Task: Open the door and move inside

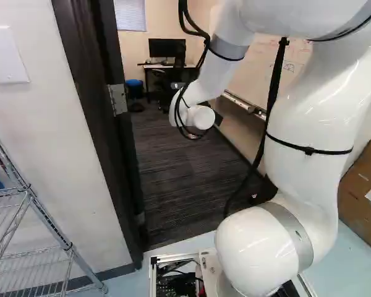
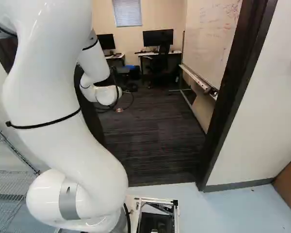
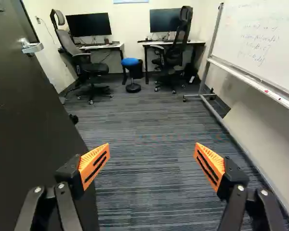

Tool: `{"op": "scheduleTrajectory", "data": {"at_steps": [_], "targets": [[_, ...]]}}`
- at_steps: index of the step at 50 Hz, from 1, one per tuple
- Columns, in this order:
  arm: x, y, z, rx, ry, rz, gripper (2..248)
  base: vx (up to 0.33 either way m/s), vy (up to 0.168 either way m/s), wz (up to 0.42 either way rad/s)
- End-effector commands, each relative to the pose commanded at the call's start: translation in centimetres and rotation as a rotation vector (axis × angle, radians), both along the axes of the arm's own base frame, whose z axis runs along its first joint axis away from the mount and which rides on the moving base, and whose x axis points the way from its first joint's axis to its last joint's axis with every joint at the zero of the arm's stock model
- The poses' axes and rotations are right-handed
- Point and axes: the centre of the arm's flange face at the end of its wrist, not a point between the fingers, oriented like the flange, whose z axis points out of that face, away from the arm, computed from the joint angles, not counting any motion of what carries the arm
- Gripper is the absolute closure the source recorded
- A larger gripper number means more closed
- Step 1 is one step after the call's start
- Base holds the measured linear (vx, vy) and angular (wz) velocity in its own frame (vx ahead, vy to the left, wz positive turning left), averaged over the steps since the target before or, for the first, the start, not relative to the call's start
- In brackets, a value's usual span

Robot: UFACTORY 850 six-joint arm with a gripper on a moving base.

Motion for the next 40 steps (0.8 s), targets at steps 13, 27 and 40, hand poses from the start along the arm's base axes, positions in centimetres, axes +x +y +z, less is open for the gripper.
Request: {"op": "scheduleTrajectory", "data": {"at_steps": [13, 27, 40], "targets": [[-0.5, -1.5, 0.0, -0.016, -0.001, -0.004, 3, 0.000, 0.000, 0.000], [-1.0, -3.2, 0.1, -0.034, -0.001, -0.008, 3, 0.000, 0.000, 0.000], [-1.5, -4.7, 0.1, -0.050, -0.001, -0.013, 3, 0.000, 0.000, 0.000]]}}
